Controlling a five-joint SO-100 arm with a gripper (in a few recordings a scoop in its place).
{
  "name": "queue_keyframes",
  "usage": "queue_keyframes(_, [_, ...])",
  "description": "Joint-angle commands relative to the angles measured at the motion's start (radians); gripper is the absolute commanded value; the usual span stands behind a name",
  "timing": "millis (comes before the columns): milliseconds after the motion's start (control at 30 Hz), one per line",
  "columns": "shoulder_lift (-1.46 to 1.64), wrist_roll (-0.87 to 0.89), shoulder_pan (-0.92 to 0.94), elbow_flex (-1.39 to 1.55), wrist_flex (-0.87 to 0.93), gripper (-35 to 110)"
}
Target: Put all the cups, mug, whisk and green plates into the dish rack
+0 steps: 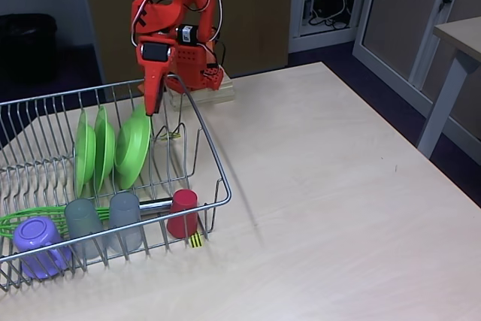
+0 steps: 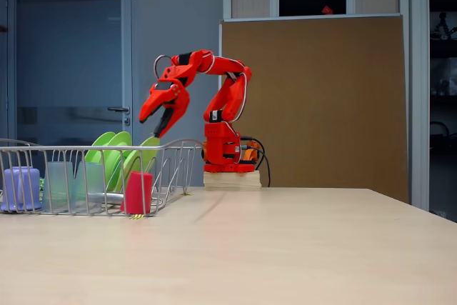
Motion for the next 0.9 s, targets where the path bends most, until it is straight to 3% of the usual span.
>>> queue_keyframes(0, [0.084,0.003,-0.071,-0.046,0.052,26])
queue_keyframes(233, [0.252,0.101,-0.321,0.023,0.098,24])
queue_keyframes(433, [0.390,0.411,-0.644,0.186,0.118,25])
queue_keyframes(633, [0.466,0.713,-0.899,0.413,-0.015,26])
queue_keyframes(767, [0.471,0.692,-0.992,0.540,-0.167,23])
queue_keyframes(867, [0.503,0.650,-1.002,0.676,-0.328,8])
